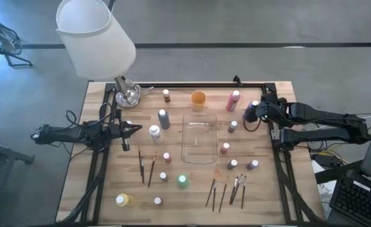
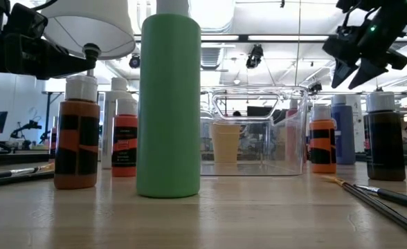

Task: Pick & Place Paint Supplies
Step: Put the blue paint bottle into the transparent bin, then put the red paint bottle into the transparent bin

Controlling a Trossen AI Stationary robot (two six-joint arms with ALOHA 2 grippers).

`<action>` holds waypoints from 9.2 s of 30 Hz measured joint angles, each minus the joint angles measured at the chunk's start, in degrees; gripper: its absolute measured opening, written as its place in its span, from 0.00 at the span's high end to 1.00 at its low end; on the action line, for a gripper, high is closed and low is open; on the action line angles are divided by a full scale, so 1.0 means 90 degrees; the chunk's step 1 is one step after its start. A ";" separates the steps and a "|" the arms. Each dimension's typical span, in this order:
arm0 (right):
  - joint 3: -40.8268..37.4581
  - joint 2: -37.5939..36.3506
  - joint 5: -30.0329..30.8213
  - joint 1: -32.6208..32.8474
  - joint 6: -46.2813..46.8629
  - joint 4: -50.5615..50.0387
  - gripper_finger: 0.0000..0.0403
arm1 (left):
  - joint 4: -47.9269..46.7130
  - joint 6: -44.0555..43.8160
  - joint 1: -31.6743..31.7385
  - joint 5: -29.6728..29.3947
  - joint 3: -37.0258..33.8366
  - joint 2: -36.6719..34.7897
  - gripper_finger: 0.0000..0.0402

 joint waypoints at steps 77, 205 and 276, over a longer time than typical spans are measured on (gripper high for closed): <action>0.2134 0.0768 -0.0951 0.0162 -0.1806 0.0095 0.70 | 0.0000 0.0002 0.0001 0.0002 0.0000 -0.0002 0.94; 0.2999 0.4213 -0.1745 0.0630 -0.3825 0.1596 0.27 | 0.0002 0.0000 0.0000 0.0002 0.0002 -0.0002 0.94; -0.0266 0.1405 -0.2034 -0.2021 -0.3706 0.3600 0.26 | 0.0002 0.0001 0.0000 0.0002 0.0001 -0.0002 0.94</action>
